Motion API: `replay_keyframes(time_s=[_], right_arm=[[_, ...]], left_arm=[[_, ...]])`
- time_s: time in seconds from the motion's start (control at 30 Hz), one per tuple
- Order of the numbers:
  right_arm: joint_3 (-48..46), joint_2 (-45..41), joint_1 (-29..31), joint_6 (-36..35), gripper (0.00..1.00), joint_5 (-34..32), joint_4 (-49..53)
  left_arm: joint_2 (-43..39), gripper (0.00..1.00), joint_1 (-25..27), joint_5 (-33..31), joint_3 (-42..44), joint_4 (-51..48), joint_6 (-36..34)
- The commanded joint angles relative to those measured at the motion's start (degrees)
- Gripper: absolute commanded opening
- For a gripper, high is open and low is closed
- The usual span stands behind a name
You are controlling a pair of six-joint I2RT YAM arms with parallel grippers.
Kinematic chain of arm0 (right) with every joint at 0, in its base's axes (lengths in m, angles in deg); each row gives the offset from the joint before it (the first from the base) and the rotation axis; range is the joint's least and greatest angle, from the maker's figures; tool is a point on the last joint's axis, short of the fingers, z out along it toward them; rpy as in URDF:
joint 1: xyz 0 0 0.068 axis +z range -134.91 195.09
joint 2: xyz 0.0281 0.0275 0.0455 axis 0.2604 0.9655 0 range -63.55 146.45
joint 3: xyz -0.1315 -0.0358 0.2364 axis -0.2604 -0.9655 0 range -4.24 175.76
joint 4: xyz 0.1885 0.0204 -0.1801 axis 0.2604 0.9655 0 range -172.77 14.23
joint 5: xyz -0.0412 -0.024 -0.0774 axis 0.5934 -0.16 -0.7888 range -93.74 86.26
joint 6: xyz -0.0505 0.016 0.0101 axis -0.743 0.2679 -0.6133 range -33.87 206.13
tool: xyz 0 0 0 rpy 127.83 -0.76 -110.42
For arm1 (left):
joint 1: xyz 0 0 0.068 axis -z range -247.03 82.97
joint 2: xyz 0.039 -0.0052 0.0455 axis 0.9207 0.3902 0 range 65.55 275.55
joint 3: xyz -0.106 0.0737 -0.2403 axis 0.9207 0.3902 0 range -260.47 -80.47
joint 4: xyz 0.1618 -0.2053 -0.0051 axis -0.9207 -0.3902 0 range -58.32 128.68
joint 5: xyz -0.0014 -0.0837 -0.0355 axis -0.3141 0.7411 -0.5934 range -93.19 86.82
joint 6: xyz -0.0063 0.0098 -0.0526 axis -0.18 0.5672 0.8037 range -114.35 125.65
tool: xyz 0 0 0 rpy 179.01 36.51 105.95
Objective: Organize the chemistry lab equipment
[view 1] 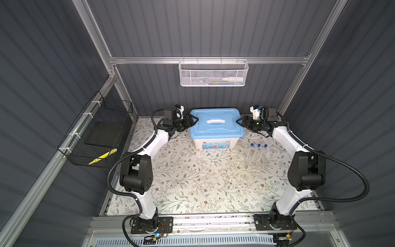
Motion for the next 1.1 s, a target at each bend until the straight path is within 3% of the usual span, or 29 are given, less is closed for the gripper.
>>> replay_keyframes(time_s=[0.0, 1.07], right_arm=[[-0.97, -2.47, -1.00, 0.33, 0.81, -1.19, -1.14], [-0.07, 2.71, -2.04, 4.24, 0.77, 7.05, -4.54]], left_arm=[[1.58, 0.77, 0.86, 1.27, -1.33, -1.68, -0.52], [2.12, 0.77, 1.31, 1.19, -2.04, -1.77, -0.32]])
